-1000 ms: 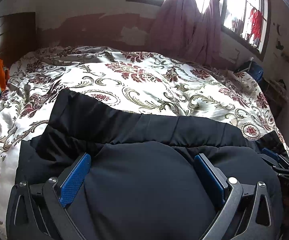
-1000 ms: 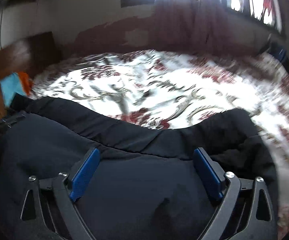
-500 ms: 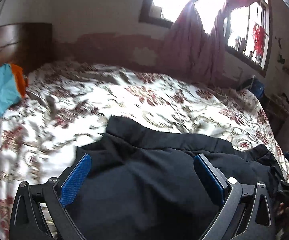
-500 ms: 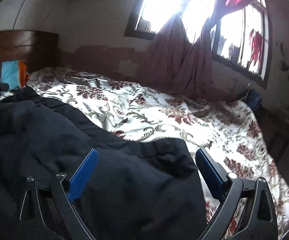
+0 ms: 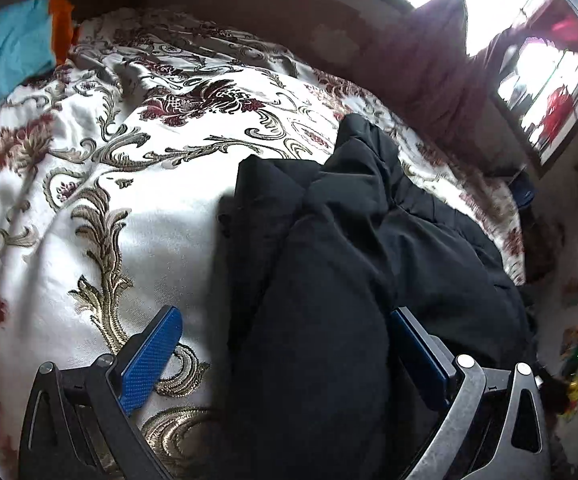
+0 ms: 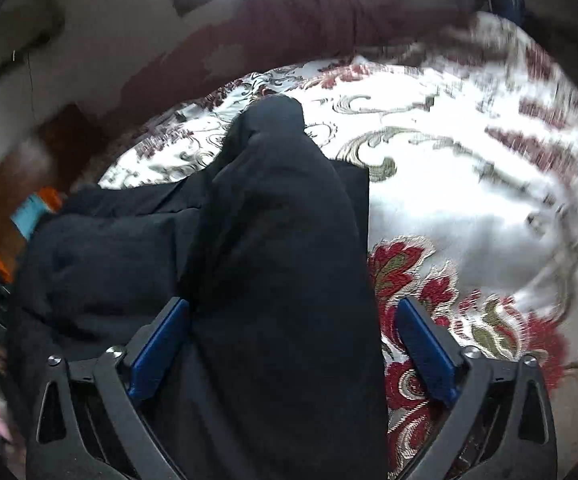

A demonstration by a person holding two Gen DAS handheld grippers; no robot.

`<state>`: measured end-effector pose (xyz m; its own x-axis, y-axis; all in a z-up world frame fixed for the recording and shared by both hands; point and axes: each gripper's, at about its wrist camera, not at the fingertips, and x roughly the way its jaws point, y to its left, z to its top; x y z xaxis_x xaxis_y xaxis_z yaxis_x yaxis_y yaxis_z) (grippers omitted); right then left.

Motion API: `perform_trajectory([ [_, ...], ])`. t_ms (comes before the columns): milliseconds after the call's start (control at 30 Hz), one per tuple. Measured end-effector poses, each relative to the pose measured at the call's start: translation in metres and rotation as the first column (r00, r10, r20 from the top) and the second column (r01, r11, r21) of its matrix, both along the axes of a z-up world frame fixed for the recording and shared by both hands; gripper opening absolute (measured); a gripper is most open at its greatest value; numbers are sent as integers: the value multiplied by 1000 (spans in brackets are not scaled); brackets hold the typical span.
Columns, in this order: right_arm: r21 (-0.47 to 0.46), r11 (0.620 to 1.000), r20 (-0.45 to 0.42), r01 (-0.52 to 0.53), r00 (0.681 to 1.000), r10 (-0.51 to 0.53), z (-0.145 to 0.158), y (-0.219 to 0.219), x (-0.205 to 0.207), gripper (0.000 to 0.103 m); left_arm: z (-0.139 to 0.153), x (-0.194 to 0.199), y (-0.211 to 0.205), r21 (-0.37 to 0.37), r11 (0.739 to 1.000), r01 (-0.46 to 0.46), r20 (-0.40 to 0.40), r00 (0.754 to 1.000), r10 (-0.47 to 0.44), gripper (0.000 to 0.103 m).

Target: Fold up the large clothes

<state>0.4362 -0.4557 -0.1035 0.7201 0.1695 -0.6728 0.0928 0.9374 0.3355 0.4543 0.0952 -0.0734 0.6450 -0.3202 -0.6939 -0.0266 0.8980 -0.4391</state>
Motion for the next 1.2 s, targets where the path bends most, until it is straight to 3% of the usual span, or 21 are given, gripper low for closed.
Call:
perform_trajectory([
  [267, 51, 998, 51, -29, 998, 27, -7, -1, -9, 102, -10, -11, 1, -26, 1000, 14, 97, 995, -12, 103],
  [433, 106, 972, 70, -210, 977, 203, -9, 12, -4, 102, -12, -13, 2, -38, 999, 34, 127, 991, -29, 103],
  [600, 155, 956, 57, -249, 968, 243, -12, 10, 3, 102, -12, -14, 1, -51, 993, 110, 140, 985, -102, 103],
  [800, 144, 957, 30, -250, 968, 249, -11, 11, 6, 102, -5, -16, -17, -54, 977, 207, 85, 976, -202, 103],
  [900, 116, 969, -16, -220, 975, 223, -8, 18, 5, 101, -4, -15, -24, -35, 978, 208, 40, 978, -207, 103],
  [1000, 42, 978, -71, -205, 976, 207, -4, 32, 3, 87, -1, -13, -27, -17, 984, 179, -13, 984, -180, 97],
  [1033, 40, 979, -77, -201, 976, 204, -1, 34, 2, 78, 0, -13, -29, -1, 985, 171, -30, 985, -171, 95],
  [1133, 62, 983, -83, -173, 981, 178, 10, 37, -5, 51, 8, -16, -37, 49, 986, 158, -78, 985, -154, 81],
  [1200, 91, 983, -74, -157, 984, 164, 18, 37, -11, 37, 15, -21, -40, 67, 986, 151, -94, 985, -145, 64],
])
